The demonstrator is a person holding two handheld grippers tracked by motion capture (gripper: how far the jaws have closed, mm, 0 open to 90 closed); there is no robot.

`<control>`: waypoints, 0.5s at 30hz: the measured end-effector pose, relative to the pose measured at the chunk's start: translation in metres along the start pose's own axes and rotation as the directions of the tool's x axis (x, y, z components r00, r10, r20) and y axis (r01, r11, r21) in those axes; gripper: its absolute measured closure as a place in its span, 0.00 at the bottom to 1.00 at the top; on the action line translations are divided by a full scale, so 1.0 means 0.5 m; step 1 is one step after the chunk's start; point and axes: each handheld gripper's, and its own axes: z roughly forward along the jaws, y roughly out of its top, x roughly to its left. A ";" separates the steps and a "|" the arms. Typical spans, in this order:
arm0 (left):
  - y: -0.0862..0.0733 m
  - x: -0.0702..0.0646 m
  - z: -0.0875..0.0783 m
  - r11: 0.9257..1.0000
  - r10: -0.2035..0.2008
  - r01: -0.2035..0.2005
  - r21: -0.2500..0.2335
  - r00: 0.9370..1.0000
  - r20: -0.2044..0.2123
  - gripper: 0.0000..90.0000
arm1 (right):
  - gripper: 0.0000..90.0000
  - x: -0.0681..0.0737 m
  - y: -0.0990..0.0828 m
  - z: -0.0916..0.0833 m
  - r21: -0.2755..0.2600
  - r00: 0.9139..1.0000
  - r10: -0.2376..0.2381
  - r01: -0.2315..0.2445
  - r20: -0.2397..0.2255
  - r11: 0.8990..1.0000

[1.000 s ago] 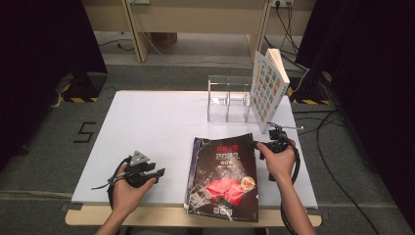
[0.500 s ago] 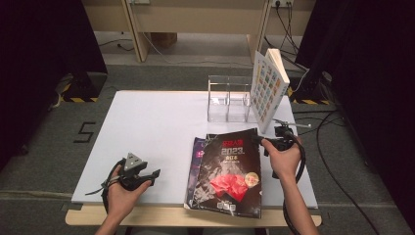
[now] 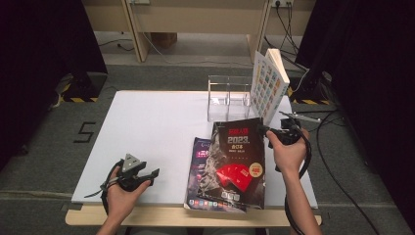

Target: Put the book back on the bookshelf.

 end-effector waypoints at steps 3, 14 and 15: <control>-0.002 0.001 0.001 1.000 -0.004 0.004 -0.005 1.000 -0.006 0.44 | 0.97 0.005 0.009 -0.006 -0.017 1.000 -0.010 0.010 0.006 1.000; -0.006 0.001 -0.002 1.000 -0.018 0.018 -0.013 1.000 -0.001 0.44 | 0.97 0.024 0.039 -0.021 -0.084 0.998 -0.051 0.053 0.019 0.995; -0.006 0.001 -0.002 1.000 -0.019 0.019 -0.014 1.000 -0.001 0.44 | 0.97 0.026 0.041 -0.020 -0.090 0.998 -0.051 0.053 0.021 0.995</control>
